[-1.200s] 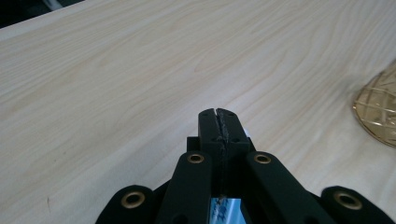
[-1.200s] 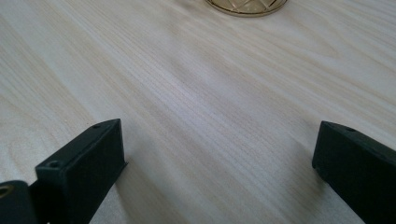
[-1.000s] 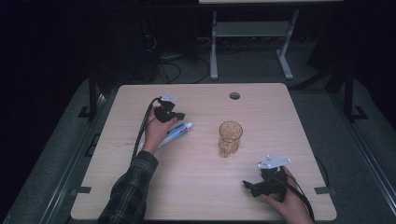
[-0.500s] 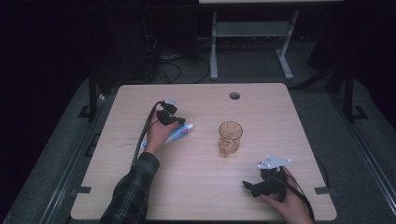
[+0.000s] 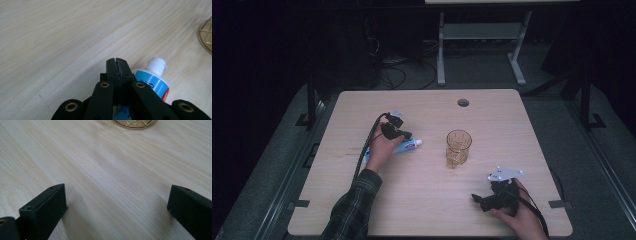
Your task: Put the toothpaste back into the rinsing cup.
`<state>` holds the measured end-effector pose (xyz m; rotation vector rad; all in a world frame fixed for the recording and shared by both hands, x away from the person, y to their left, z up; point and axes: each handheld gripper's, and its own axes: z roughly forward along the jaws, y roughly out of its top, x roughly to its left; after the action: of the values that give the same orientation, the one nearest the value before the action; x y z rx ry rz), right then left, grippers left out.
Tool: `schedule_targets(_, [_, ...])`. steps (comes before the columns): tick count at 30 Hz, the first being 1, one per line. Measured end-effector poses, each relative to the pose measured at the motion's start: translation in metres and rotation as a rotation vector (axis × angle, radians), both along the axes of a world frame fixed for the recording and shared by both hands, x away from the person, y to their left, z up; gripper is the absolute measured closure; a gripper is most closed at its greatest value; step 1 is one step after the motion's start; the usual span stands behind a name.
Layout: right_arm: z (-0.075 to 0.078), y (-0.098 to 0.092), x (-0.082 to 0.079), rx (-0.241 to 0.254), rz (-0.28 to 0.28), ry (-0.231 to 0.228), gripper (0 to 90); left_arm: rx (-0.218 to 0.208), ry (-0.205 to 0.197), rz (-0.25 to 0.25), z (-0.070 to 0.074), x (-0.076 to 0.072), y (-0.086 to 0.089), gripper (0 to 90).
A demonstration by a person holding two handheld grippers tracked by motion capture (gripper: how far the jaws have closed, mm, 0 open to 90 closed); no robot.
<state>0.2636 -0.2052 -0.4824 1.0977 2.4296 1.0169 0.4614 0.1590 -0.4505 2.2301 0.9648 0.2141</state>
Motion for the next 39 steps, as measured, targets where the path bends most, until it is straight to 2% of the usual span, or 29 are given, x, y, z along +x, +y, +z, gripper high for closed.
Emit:
schedule_targets(14, [0.0,0.0,0.0,0.0,0.003,-0.001,1.7,0.007,0.007,-0.045,0.003,-0.024,-0.005,90.0])
schedule_targets(20, [0.0,0.0,0.0,0.0,0.002,0.001,1.7,0.012,0.021,-0.061,0.003,-0.033,-0.004,90.0])
schedule_targets(33, [0.0,0.0,0.0,0.0,0.003,-0.001,1.6,0.044,0.018,-0.101,0.005,-0.061,0.0,90.0])
schedule_targets(39, [0.0,0.0,0.0,0.0,0.003,0.0,1.7,0.044,0.017,-0.116,0.006,-0.073,0.003,90.0])
